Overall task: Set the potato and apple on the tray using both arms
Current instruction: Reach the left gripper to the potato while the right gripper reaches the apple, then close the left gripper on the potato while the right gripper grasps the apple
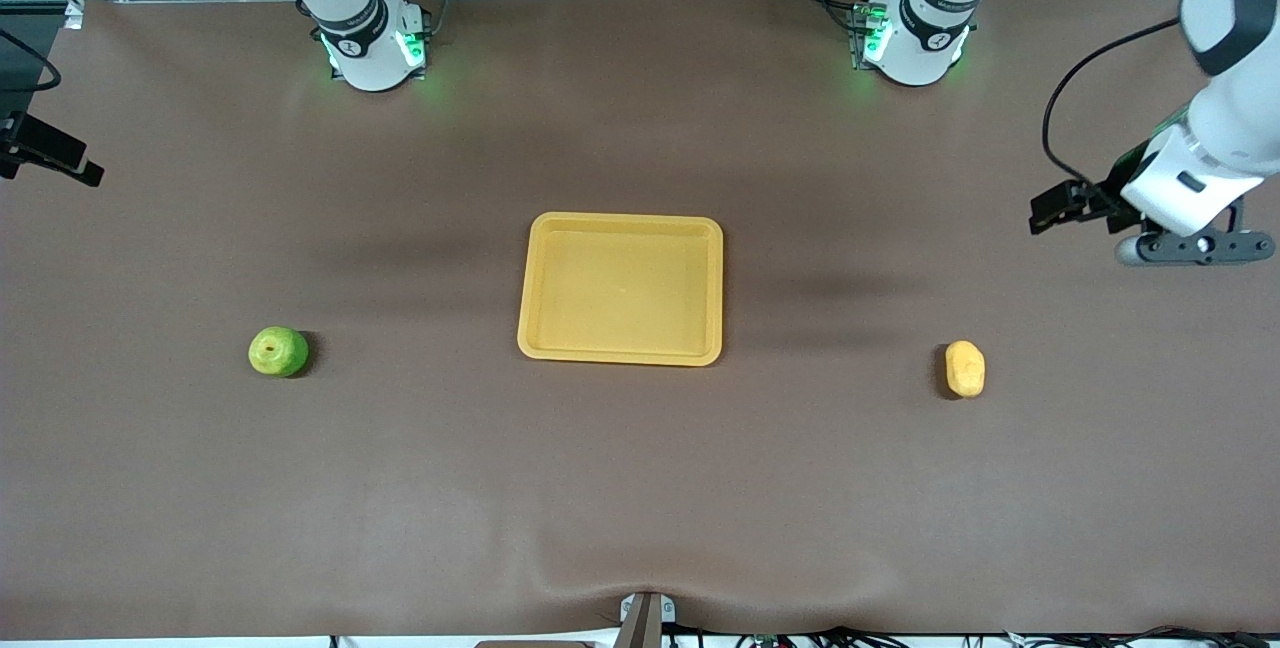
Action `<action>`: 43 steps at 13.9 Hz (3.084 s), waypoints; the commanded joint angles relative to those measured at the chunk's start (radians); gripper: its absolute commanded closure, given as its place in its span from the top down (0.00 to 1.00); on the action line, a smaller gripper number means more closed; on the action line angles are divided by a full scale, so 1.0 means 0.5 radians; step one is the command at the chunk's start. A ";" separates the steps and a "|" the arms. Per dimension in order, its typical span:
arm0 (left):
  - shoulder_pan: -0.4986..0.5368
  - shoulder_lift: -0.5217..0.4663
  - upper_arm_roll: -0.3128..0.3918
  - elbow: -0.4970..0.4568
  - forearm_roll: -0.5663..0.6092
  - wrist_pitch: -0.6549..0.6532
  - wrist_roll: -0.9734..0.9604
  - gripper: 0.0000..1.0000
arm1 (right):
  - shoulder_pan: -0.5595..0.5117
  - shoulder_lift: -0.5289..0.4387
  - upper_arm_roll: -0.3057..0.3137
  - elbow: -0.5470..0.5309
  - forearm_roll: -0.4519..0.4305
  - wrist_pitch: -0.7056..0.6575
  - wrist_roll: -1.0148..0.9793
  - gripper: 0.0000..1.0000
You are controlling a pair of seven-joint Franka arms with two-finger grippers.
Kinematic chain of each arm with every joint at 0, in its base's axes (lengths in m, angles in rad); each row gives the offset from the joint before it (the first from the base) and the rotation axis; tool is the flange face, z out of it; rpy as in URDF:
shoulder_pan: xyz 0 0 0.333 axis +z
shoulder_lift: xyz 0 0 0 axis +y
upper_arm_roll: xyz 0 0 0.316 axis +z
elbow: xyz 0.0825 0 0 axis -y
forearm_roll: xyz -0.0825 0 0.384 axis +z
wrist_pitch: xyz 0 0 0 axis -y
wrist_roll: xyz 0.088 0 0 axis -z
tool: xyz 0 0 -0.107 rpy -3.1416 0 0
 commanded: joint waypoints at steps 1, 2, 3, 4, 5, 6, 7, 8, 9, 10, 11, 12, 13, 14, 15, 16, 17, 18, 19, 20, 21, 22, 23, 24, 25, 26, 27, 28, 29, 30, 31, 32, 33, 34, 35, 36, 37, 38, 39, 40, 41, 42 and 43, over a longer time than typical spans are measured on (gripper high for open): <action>0.007 0.023 -0.001 -0.097 0.104 0.152 0.001 1.00 | -0.029 0.004 0.020 0.019 -0.023 -0.004 -0.014 1.00; 0.010 0.054 -0.004 -0.100 0.104 0.180 0.001 1.00 | -0.029 0.004 0.020 0.019 -0.023 -0.007 -0.014 1.00; 0.007 0.093 -0.001 -0.106 0.104 0.232 -0.002 1.00 | -0.029 0.004 0.020 0.019 -0.023 -0.007 -0.014 1.00; 0.010 0.127 -0.001 -0.115 0.104 0.284 -0.002 1.00 | -0.029 0.004 0.020 0.019 -0.023 -0.007 -0.014 1.00; 0.028 0.170 -0.001 -0.127 0.104 0.336 -0.002 1.00 | -0.029 0.004 0.020 0.019 -0.023 -0.007 -0.014 1.00; 0.065 0.210 -0.004 -0.143 0.104 0.403 -0.002 1.00 | -0.029 0.004 0.020 0.019 -0.023 -0.010 -0.014 1.00; 0.071 0.250 -0.001 -0.161 0.107 0.477 0.001 1.00 | -0.029 0.004 0.020 0.019 -0.023 -0.007 -0.014 1.00; 0.071 0.296 0.002 -0.164 0.116 0.526 0.004 1.00 | -0.029 0.007 0.020 0.019 -0.020 -0.007 -0.014 1.00; 0.071 0.342 0.002 -0.164 0.186 0.569 0.004 1.00 | -0.032 0.014 0.020 0.019 -0.023 -0.010 -0.014 1.00; 0.071 0.379 -0.001 -0.164 0.248 0.630 -0.002 1.00 | -0.029 0.032 0.020 0.019 -0.023 -0.010 -0.011 1.00; 0.074 0.413 -0.001 -0.167 0.248 0.686 -0.006 1.00 | -0.032 0.087 0.020 0.013 -0.020 -0.010 -0.014 1.00; 0.089 0.452 -0.004 -0.164 0.248 0.726 -0.006 1.00 | -0.029 0.166 0.023 0.022 -0.023 -0.007 -0.014 1.00; 0.089 0.486 -0.004 -0.164 0.248 0.787 -0.006 1.00 | -0.014 0.200 0.023 0.025 -0.023 -0.001 -0.001 1.00; 0.089 0.520 -0.004 -0.164 0.251 0.830 -0.006 1.00 | -0.011 0.210 0.026 0.029 -0.014 0.011 0.005 1.00; 0.089 0.557 -0.004 -0.164 0.263 0.876 -0.006 1.00 | -0.008 0.240 0.026 0.029 -0.004 0.038 0.002 1.00; 0.089 0.584 -0.004 -0.164 0.264 0.931 -0.006 1.00 | 0.005 0.320 0.029 0.023 -0.004 0.048 -0.004 1.00; 0.086 0.615 -0.004 -0.164 0.264 0.974 -0.006 1.00 | 0.002 0.408 0.032 0.025 0.008 0.027 -0.007 1.00; 0.083 0.646 -0.004 -0.164 0.264 1.020 -0.003 1.00 | -0.026 0.422 0.035 0.026 0.023 0.008 -0.032 1.00; 0.083 0.679 -0.004 -0.164 0.267 1.063 -0.002 1.00 | -0.053 0.425 0.029 0.032 0.054 0.023 -0.084 1.00; 0.077 0.710 -0.004 -0.164 0.264 1.103 -0.002 1.00 | -0.054 0.437 0.029 0.032 0.060 0.038 -0.127 1.00; 0.074 0.753 -0.004 -0.161 0.267 1.161 -0.002 1.00 | -0.060 0.473 0.029 0.035 0.063 0.063 -0.170 1.00; 0.074 0.796 -0.007 -0.161 0.264 1.229 -0.006 1.00 | -0.045 0.495 0.029 0.035 0.063 0.081 -0.197 1.00; 0.071 0.842 -0.010 -0.161 0.264 1.299 -0.006 1.00 | -0.002 0.562 0.035 0.038 0.051 0.094 -0.183 1.00; 0.071 0.879 -0.010 -0.161 0.264 1.345 -0.006 1.00 | 0.032 0.627 0.032 0.062 0.027 0.149 -0.179 1.00; 0.071 0.910 -0.010 -0.161 0.264 1.379 -0.003 1.00 | 0.011 0.688 0.032 0.071 0.011 0.261 -0.198 1.00; 0.071 0.934 -0.010 -0.158 0.264 1.395 -0.002 0.98 | -0.010 0.746 0.026 0.065 0.017 0.393 -0.213 1.00; 0.071 0.950 -0.007 -0.152 0.264 1.395 -0.002 0.96 | -0.050 0.798 0.026 0.047 0.020 0.489 -0.246 1.00; 0.068 0.965 -0.007 -0.146 0.267 1.398 0.001 0.93 | -0.054 0.860 0.026 0.038 0.020 0.553 -0.301 1.00; 0.068 0.977 -0.010 -0.143 0.267 1.398 0.001 0.91 | -0.054 0.891 0.026 0.001 0.020 0.645 -0.348 1.00; 0.065 0.996 -0.010 -0.143 0.267 1.416 0.001 0.89 | -0.045 0.903 0.026 -0.084 0.020 0.795 -0.354 1.00; 0.065 1.011 -0.010 -0.143 0.267 1.450 0.001 0.86 | -0.041 0.906 0.026 -0.197 0.020 0.948 -0.357 1.00; 0.065 1.042 -0.010 -0.143 0.267 1.484 0.001 0.83 | -0.038 0.909 0.029 -0.323 0.023 1.105 -0.357 1.00; 0.065 1.054 -0.010 -0.143 0.267 1.517 0.001 0.82 | -0.023 0.909 0.032 -0.431 0.023 1.243 -0.357 1.00; 0.065 1.075 -0.010 -0.143 0.267 1.545 0.001 0.82 | -0.005 0.909 0.032 -0.529 0.023 1.366 -0.357 1.00; 0.065 1.079 -0.010 -0.140 0.267 1.560 0.001 0.82 | -0.005 0.912 0.032 -0.621 0.023 1.470 -0.357 1.00; 0.062 1.079 -0.010 -0.140 0.267 1.564 0.001 0.82 | -0.002 0.925 0.032 -0.670 0.023 1.544 -0.357 1.00; 0.059 1.082 -0.010 -0.137 0.267 1.567 0.001 0.81 | -0.001 0.955 0.032 -0.677 0.023 1.566 -0.357 1.00; 0.059 1.091 -0.010 -0.134 0.267 1.567 0.001 0.80 | -0.001 0.980 0.032 -0.677 0.023 1.573 -0.357 1.00; 0.056 1.094 -0.010 -0.134 0.267 1.576 0.001 0.79 | -0.001 0.995 0.032 -0.674 0.023 1.579 -0.357 1.00; 0.050 1.100 -0.010 -0.134 0.267 1.585 0.001 0.75 | 0.005 1.008 0.032 -0.677 0.023 1.591 -0.357 1.00; 0.047 1.115 -0.010 -0.131 0.267 1.588 0.001 0.72 | 0.002 1.032 0.032 -0.677 0.023 1.594 -0.354 1.00; 0.047 1.119 -0.010 -0.131 0.264 1.600 0.001 0.71 | 0.002 1.047 0.032 -0.674 0.026 1.594 -0.354 1.00; 0.043 1.122 -0.010 -0.134 0.267 1.619 0.001 0.68 | -0.001 1.060 0.032 -0.674 0.032 1.597 -0.354 1.00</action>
